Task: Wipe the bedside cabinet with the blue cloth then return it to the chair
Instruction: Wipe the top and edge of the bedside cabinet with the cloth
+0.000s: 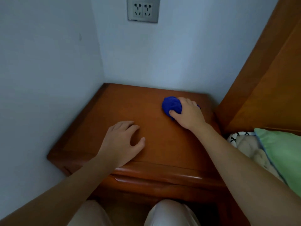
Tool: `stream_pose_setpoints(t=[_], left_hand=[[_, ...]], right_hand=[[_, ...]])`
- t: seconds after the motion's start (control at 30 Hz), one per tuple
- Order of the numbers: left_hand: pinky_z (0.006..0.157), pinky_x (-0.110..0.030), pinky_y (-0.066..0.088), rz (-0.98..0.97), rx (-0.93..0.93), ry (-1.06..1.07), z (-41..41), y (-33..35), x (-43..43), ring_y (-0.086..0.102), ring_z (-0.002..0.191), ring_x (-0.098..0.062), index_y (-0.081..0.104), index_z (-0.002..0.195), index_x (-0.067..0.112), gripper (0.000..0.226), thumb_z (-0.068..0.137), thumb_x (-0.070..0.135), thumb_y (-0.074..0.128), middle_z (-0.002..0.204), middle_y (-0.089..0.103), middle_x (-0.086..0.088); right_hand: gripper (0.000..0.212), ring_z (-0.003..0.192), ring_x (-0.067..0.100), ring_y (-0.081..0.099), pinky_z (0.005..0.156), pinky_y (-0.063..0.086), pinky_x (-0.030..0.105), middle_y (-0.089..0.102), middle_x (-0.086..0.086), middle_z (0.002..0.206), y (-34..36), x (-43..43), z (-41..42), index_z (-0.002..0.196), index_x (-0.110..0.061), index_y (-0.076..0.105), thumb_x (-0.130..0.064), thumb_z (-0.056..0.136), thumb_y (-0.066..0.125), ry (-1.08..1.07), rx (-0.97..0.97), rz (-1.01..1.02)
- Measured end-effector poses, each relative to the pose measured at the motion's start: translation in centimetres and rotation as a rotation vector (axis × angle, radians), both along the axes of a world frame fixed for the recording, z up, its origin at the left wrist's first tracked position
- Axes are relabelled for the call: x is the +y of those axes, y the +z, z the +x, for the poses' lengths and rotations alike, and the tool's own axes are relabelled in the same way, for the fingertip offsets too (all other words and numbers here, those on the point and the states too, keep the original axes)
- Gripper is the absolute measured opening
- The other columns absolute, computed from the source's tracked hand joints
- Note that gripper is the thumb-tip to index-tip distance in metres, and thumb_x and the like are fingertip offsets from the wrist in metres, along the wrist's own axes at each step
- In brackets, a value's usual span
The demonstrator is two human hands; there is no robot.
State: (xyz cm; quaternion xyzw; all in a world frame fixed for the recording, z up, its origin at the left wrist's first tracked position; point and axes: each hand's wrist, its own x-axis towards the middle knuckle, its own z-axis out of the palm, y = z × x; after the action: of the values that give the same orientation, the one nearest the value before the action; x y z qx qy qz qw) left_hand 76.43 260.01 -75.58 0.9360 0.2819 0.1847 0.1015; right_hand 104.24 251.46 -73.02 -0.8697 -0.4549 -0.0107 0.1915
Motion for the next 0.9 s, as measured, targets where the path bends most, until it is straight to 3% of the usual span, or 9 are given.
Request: stream_pose_setpoints(t=[0.23, 0.53, 0.9], left_hand=[[0.110, -0.043, 0.038, -0.003, -0.055, 0.013, 0.2, -0.2, 0.2, 0.047, 0.133, -0.014, 0.064, 0.128, 0.025, 0.059, 0.089, 0.064, 0.042, 0.139, 0.057, 0.004], [0.112, -0.038, 0.033, -0.019, -0.060, 0.025, 0.2, 0.0, 0.1, 0.044, 0.133, -0.010, 0.063, 0.128, 0.027, 0.056, 0.091, 0.063, 0.042, 0.139, 0.055, 0.009], [0.112, -0.039, 0.034, -0.025, -0.005, 0.039, 0.1, 0.6, -0.4, 0.045, 0.133, -0.013, 0.062, 0.129, 0.027, 0.059, 0.090, 0.063, 0.037, 0.139, 0.056, 0.006]], right_hand=[[0.067, 0.126, 0.034, 0.048, 0.104, 0.043, 0.046, 0.056, 0.009, 0.138, -0.1, 7.0, 3.5, 0.140, -0.018, 0.050, -0.061, 0.090, 0.055, -0.006, -0.018, -0.032], [0.073, 0.132, 0.037, 0.045, 0.107, 0.038, 0.048, 0.050, 0.014, 0.148, -0.3, 15.5, 1.8, 0.151, -0.015, 0.040, -0.060, 0.094, 0.049, 0.081, -0.049, -0.060], [0.065, 0.133, 0.030, 0.046, 0.105, 0.038, 0.044, 0.053, 0.002, 0.146, -0.6, 8.5, -3.5, 0.148, -0.025, 0.045, -0.056, 0.092, 0.057, 0.278, -0.033, 0.014]])
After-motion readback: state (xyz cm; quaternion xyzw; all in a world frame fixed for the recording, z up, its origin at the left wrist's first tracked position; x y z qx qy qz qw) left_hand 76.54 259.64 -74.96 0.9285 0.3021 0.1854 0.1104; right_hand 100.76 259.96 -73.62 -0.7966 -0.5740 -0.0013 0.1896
